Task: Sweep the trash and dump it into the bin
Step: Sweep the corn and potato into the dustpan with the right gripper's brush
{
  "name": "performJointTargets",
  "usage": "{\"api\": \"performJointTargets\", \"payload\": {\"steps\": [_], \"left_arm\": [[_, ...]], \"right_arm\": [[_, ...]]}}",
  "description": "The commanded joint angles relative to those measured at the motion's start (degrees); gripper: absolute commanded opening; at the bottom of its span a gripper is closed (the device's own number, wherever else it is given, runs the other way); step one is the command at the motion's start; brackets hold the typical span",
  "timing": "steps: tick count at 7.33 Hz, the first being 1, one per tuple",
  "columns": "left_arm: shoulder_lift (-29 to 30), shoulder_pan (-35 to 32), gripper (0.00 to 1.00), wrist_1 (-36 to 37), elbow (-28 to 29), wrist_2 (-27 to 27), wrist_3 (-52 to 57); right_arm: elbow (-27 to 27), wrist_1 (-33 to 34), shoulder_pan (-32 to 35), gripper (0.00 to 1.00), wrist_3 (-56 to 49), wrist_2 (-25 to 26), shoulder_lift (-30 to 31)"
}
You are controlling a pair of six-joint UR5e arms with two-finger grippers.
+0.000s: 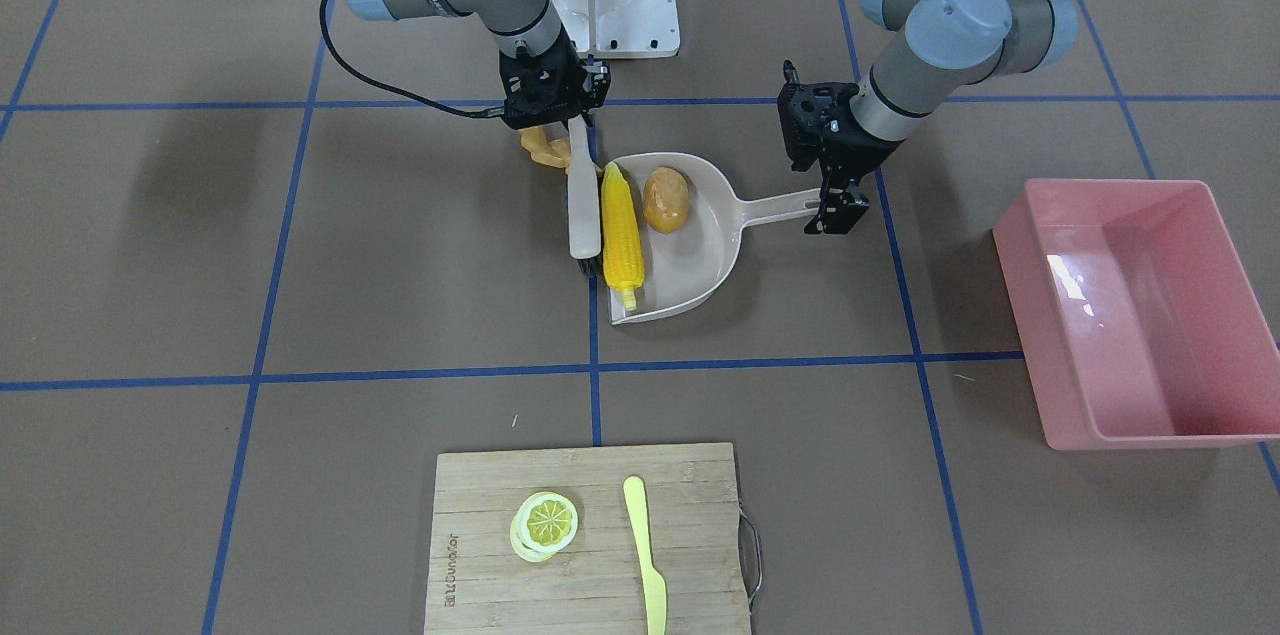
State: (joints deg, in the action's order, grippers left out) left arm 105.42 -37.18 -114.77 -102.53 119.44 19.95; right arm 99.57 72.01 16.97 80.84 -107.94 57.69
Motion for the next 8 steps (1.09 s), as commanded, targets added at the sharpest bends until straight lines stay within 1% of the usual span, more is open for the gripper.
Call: {"api": "performJointTargets", "payload": {"steps": [1,2,3,4,5,6,7,8], "left_arm": [[0.0,0.0,0.96,0.0,0.0,0.0,0.0],[0.0,0.0,0.95,0.0,0.0,0.0,0.0],[0.0,0.0,0.95,0.0,0.0,0.0,0.0],[0.0,0.0,0.95,-0.1,0.0,0.0,-0.1],[0.0,0.0,0.95,-0.1,0.0,0.0,0.0],[0.1,0.0,0.95,-0.1,0.0,0.0,0.0],[0.1,0.0,0.95,-0.1,-0.1,-0.1,0.0],[0.1,0.0,0.89,0.0,-0.5,-0.3,-0.3]], "right_arm": [[-0.5,-4.8,-0.2,0.0,3.8,-0.3,-1.3],[-0.7,-8.9,-0.2,0.0,6.1,-0.3,-1.4],[-1.2,-14.4,-0.2,0.0,10.1,-0.2,-1.3],[-1.3,-16.3,-0.2,0.0,11.3,-0.1,-1.3],[-1.3,-16.3,-0.2,0.0,12.3,-0.1,-1.2],[-0.7,-15.9,0.3,0.0,12.9,-1.1,-0.9],[1.3,-10.3,2.7,0.0,12.9,-7.6,-0.6],[5.8,-1.7,4.2,0.0,12.8,-9.8,0.7]]}}
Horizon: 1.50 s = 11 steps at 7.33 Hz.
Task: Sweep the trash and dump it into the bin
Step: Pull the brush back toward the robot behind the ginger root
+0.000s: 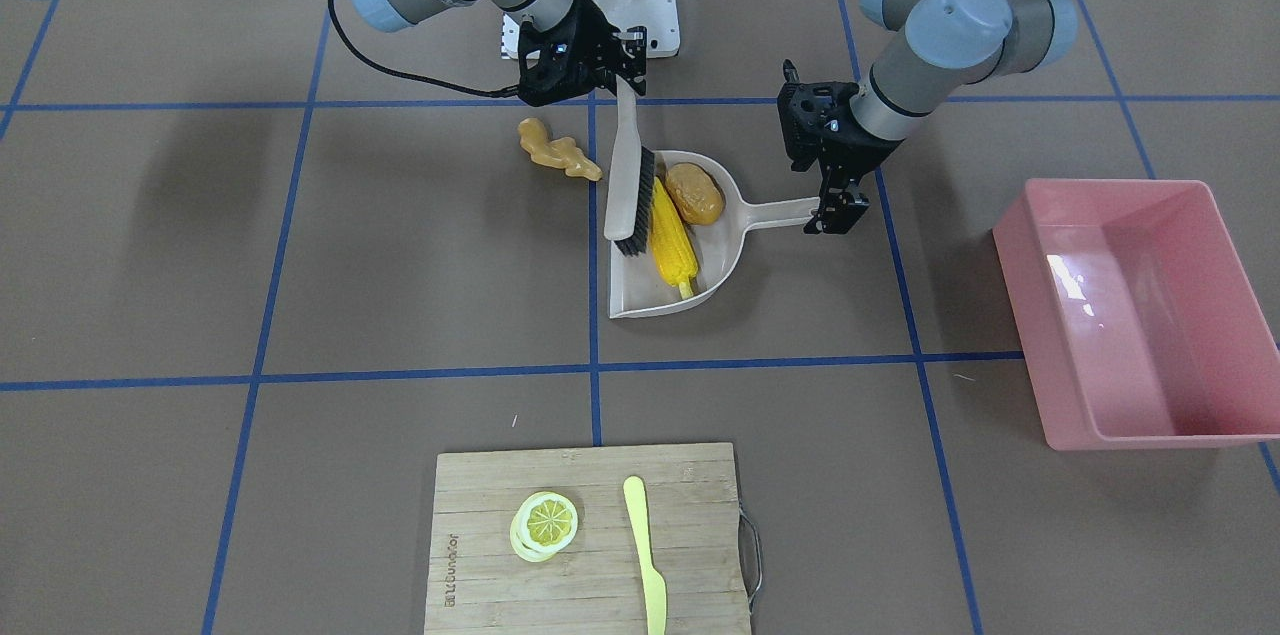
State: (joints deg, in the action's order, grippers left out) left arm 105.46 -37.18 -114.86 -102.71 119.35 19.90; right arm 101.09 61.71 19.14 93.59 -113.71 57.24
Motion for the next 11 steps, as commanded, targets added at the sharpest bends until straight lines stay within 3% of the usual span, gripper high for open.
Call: {"api": "performJointTargets", "payload": {"steps": [1,3,5,8,11], "left_arm": [[0.1,0.0,0.79,0.1,-0.3,-0.3,-0.5],[0.1,-0.1,0.63,0.1,-0.2,-0.4,-0.3],[0.6,-0.1,0.55,0.1,0.0,-0.6,0.0],[1.1,-0.2,0.52,-0.4,0.3,-2.6,0.8],[1.9,-0.6,0.53,-0.3,1.0,-3.2,4.9]], "right_arm": [[8.7,15.9,2.1,0.0,-0.1,-4.2,2.7],[14.3,21.9,1.9,0.0,0.3,-3.5,6.6],[14.8,24.2,-1.5,0.0,1.5,-2.8,7.8],[15.5,24.9,-7.4,0.0,4.8,0.3,9.1],[20.1,24.9,-6.6,0.0,4.8,0.2,12.9]]}}
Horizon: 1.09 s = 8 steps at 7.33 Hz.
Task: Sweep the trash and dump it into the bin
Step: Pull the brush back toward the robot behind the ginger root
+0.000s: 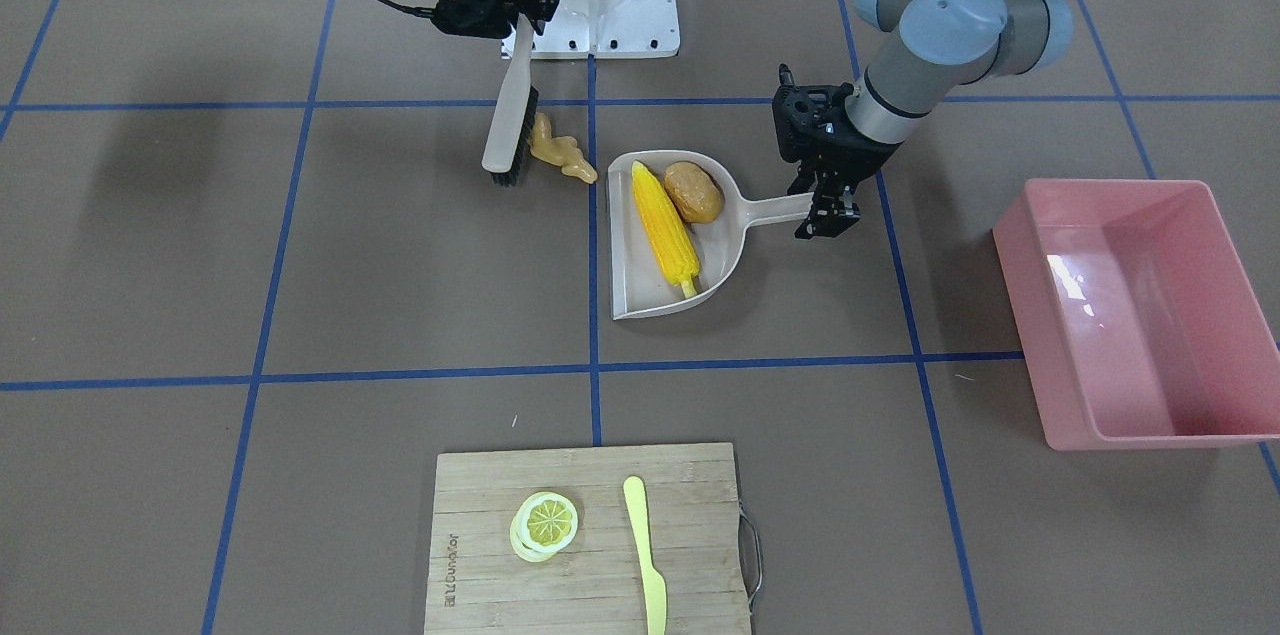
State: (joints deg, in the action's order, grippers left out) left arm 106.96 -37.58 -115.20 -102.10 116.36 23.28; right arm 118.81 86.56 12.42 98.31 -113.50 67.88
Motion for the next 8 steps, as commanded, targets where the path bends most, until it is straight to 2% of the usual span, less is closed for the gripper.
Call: {"api": "performJointTargets", "payload": {"steps": [1,4,5,8], "left_arm": [[0.8,-0.3,0.53,0.1,1.1,-0.4,1.7],[3.3,-1.1,0.53,0.1,3.5,-0.4,2.3],[3.5,-1.4,0.53,0.1,3.7,-0.4,3.0],[5.9,-2.2,0.53,0.1,6.3,-0.3,3.0]], "right_arm": [[3.7,0.0,0.2,0.0,0.0,0.0,3.3],[3.0,0.1,-3.7,0.0,0.4,0.3,3.3],[2.5,0.1,-5.4,0.0,0.4,1.8,3.2],[0.3,-0.5,-4.8,0.0,0.1,2.0,2.4]]}}
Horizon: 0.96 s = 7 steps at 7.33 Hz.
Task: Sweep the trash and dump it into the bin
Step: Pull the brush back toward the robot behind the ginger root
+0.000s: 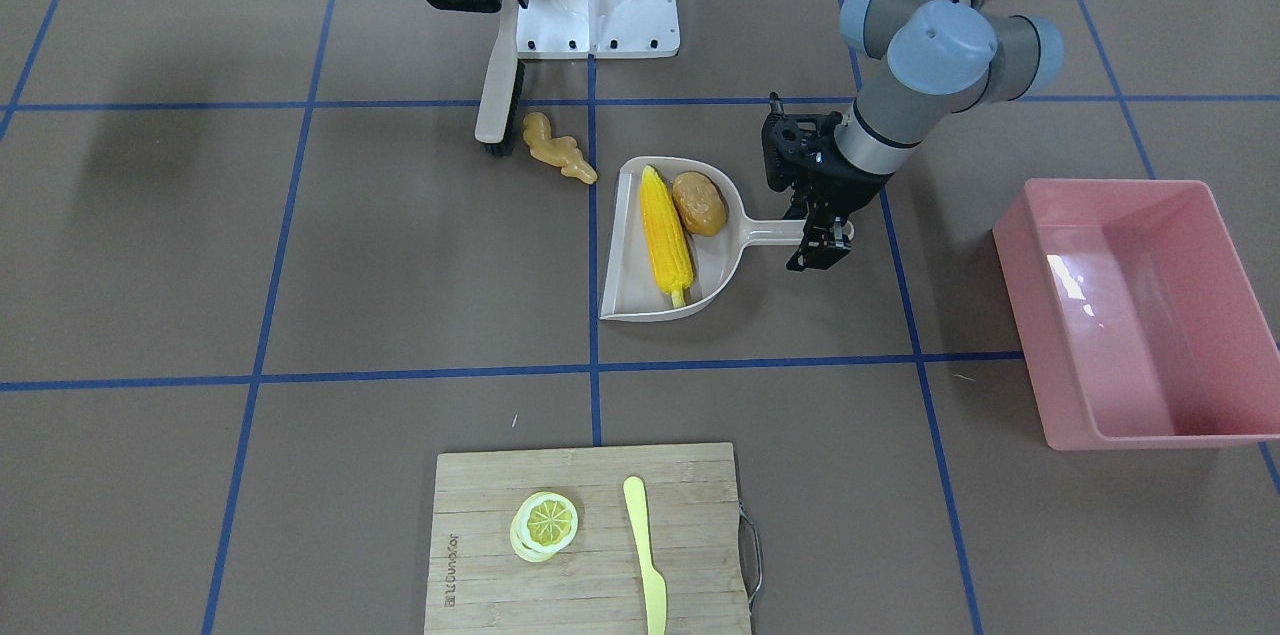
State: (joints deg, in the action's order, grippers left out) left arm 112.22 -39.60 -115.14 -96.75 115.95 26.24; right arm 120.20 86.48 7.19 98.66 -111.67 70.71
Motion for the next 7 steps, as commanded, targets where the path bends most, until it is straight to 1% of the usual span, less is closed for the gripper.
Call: {"api": "performJointTargets", "payload": {"steps": [1,3,4,5,7], "left_arm": [[0.9,-0.3,0.53,0.0,0.9,0.1,0.0],[1.6,-0.5,0.53,-0.1,1.7,0.1,0.0],[1.6,-0.6,0.53,-0.4,1.7,0.2,0.1],[1.6,-0.7,0.53,-0.8,1.7,0.1,0.4],[1.6,-0.7,0.53,-0.8,1.7,0.1,0.6]], "right_arm": [[-1.8,-0.7,1.2,0.0,-0.7,0.1,-0.6],[-2.4,-1.8,2.3,0.0,-0.8,0.2,-1.4],[-5.2,-5.2,2.7,0.0,-0.8,0.3,-2.2],[-7.0,-6.8,3.2,0.0,-0.7,0.5,-3.4],[-7.3,-9.0,3.9,0.0,-0.6,0.7,-3.6]]}}
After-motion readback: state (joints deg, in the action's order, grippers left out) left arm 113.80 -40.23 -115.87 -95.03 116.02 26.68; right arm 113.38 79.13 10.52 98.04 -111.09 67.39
